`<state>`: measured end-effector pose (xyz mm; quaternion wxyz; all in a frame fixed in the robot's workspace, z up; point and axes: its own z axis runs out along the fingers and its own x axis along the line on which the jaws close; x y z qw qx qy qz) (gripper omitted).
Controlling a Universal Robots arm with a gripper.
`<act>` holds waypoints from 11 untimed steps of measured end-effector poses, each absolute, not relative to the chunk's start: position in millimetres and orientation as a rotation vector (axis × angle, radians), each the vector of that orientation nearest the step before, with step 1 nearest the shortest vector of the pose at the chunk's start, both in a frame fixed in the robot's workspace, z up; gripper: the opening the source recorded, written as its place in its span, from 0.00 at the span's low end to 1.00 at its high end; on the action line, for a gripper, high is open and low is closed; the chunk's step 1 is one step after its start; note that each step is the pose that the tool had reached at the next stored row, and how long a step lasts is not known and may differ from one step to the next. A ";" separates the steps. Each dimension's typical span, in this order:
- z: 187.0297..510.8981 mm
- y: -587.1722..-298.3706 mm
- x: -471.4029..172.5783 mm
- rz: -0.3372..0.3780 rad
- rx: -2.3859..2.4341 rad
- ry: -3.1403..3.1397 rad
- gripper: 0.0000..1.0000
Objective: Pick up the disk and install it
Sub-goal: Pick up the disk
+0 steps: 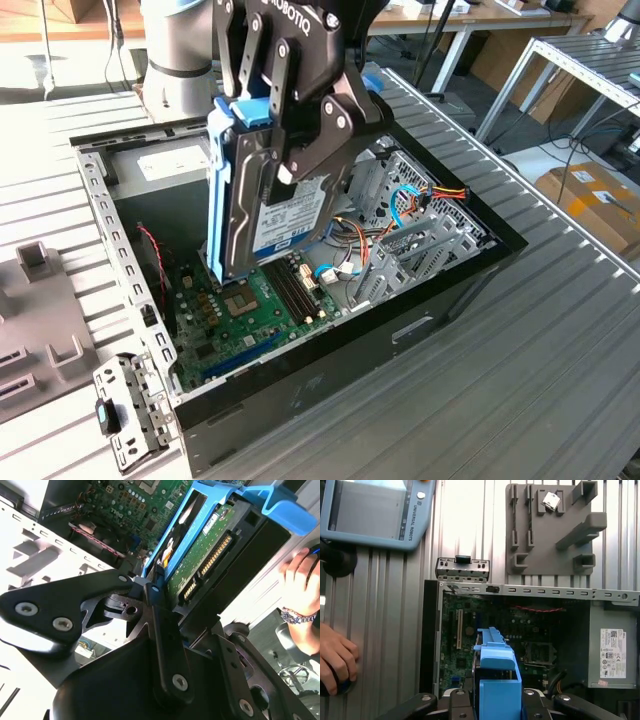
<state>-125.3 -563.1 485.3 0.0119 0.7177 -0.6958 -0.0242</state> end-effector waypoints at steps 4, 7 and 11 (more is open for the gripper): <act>485.2 -563.4 -125.3 -0.075 2.238 -2.169 0.36; 485.1 -564.1 -125.3 -0.075 2.238 -2.169 0.36; 485.0 -567.9 -125.3 -0.075 2.238 -2.169 0.36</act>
